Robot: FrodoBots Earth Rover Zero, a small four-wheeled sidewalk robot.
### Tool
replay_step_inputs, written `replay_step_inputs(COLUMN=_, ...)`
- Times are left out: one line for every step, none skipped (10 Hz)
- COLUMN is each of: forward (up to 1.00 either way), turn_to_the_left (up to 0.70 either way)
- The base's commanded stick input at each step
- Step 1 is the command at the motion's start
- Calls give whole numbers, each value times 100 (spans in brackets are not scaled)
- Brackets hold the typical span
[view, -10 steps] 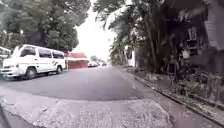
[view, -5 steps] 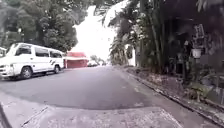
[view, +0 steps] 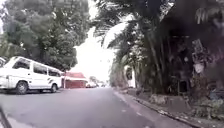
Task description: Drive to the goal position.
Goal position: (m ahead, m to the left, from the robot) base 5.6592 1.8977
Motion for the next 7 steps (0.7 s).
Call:
replay_step_inputs(forward=70, turn_to_the_left=0)
replay_step_inputs(forward=70, turn_to_the_left=0)
replay_step_inputs(forward=70, turn_to_the_left=0)
replay_step_inputs(forward=70, turn_to_the_left=0)
replay_step_inputs(forward=70, turn_to_the_left=0)
replay_step_inputs(forward=70, turn_to_the_left=0)
replay_step_inputs(forward=70, turn_to_the_left=0)
